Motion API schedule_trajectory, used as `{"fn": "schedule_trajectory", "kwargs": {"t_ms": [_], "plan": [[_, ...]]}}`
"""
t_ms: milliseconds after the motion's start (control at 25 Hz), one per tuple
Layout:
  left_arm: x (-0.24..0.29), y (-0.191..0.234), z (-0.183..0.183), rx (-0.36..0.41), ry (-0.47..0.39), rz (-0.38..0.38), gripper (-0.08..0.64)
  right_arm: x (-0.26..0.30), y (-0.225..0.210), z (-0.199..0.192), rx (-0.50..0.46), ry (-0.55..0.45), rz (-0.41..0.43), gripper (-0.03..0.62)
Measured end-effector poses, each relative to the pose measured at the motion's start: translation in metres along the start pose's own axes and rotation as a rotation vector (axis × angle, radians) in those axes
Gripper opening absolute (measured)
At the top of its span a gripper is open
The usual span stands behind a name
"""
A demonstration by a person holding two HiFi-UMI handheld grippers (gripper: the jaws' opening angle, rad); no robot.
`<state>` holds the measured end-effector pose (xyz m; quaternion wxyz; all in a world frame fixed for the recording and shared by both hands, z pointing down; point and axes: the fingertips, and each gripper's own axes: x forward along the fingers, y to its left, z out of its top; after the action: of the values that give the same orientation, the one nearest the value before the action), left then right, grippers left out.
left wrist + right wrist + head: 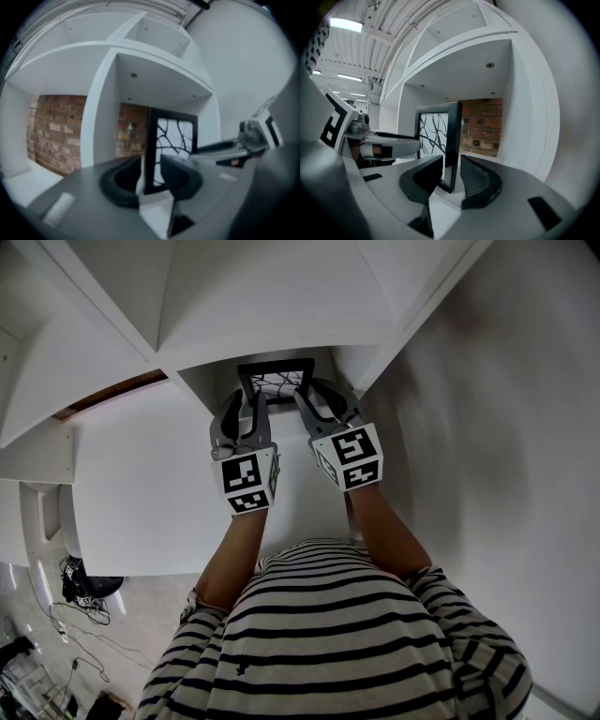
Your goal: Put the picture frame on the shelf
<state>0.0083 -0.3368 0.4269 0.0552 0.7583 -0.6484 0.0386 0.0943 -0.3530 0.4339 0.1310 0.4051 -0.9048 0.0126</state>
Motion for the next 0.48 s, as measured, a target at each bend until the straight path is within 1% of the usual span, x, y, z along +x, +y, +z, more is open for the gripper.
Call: {"fn": "schedule_trajectory", "kwargs": {"t_ms": [480], "plan": [[-0.0039, -0.0018, -0.0027, -0.004, 0.016, -0.008, 0.121, -0.0051, 0.0009, 0.0021, 0.008, -0.003, 0.0, 0.087]]}}
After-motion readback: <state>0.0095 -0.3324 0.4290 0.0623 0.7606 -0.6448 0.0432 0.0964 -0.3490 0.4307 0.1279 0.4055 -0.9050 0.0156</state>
